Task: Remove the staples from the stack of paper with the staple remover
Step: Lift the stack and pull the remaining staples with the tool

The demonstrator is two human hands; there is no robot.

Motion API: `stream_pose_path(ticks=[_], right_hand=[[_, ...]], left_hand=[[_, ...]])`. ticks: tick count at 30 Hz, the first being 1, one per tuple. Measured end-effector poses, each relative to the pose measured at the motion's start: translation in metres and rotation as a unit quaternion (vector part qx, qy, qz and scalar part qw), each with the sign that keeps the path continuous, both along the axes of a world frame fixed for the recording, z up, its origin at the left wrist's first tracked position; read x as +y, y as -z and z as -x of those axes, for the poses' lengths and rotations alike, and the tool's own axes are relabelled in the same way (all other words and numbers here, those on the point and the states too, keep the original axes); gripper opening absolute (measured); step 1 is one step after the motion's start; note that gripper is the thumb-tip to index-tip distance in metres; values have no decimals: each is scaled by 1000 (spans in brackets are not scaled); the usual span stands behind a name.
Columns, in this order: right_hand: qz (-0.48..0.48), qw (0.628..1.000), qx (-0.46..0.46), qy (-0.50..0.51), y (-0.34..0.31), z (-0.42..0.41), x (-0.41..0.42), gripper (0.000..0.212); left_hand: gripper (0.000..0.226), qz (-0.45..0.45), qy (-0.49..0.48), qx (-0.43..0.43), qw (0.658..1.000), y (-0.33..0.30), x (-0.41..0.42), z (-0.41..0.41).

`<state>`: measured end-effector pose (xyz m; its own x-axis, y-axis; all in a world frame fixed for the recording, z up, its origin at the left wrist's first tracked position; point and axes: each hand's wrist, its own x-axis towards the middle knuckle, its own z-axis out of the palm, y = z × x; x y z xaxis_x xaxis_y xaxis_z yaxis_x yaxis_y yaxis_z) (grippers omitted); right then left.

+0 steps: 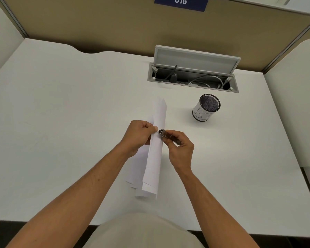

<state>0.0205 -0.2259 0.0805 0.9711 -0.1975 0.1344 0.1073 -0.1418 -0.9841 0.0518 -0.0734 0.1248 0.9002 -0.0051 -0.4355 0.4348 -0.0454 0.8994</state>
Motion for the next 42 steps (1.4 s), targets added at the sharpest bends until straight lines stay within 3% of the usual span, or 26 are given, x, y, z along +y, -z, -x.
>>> stream_pose_path(ticks=[9, 15, 21, 28, 32, 36, 39, 42], right_hand=[[-92, 991, 91, 26, 8, 1, -10, 26], [83, 978, 171, 83, 34, 5, -36, 20], [316, 928, 187, 62, 55, 9, -50, 13], [415, 895, 161, 26, 62, 6, -46, 11], [451, 877, 166, 2, 60, 6, -44, 34], [356, 927, 98, 60, 37, 5, -29, 27], [185, 974, 121, 49, 7, -2, -10, 5], [105, 986, 126, 19, -13, -6, 1, 5]], left_hand=[[21, -12, 1, 1, 1000, 3, 6, -2], [10, -24, -1, -1, 1000, 5, 9, 0], [11, -47, 4, -9, 999, 5, 10, 0], [13, -55, 6, -12, 998, 3, 9, 1], [19, -54, 9, -12, 998, 4, 8, 2], [21, -62, 16, -16, 998, 6, 7, 3], [22, -75, 29, -21, 997, 7, 5, 4], [25, -114, 33, -40, 992, 7, 2, 4]])
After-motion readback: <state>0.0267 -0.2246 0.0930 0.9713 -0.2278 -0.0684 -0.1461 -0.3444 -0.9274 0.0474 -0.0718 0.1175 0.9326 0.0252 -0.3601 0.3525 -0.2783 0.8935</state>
